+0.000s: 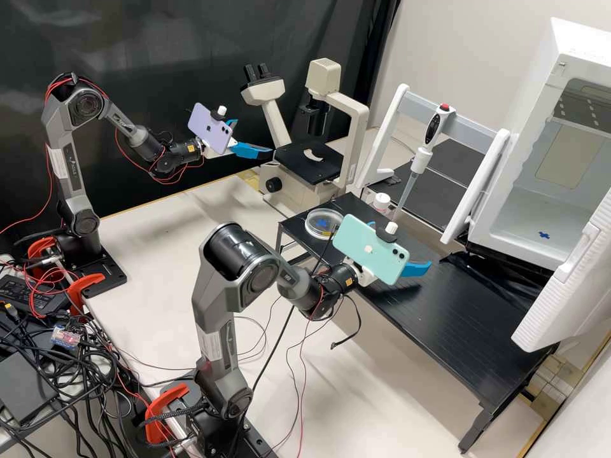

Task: Move the petri dish to the incubator

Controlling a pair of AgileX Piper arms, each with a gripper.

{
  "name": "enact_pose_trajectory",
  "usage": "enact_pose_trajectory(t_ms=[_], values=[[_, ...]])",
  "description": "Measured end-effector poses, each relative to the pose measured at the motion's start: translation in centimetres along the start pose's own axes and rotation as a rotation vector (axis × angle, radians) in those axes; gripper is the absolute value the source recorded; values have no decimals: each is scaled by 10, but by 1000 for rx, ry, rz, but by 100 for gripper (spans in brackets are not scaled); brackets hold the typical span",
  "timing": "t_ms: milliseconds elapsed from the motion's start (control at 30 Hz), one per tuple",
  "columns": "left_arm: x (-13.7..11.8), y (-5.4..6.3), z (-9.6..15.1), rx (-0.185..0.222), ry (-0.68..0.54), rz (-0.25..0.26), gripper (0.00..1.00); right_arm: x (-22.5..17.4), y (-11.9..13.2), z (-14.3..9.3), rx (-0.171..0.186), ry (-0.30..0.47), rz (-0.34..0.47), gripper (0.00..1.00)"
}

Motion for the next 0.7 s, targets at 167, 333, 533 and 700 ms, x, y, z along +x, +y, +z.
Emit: enact_pose_trajectory(t_ms=[167,333,533,700], values=[[0,0,0,0,0,0,100,-22,-3,-14,6,81,1,100],[0,0,0,0,0,0,100,-38,-21,-35,-7,183,-50,100],[0,0,0,0,0,0,100,-50,-46,-49,-66,237,-106,100],[0,0,0,0,0,0,100,-51,-66,-54,-109,260,-166,100]])
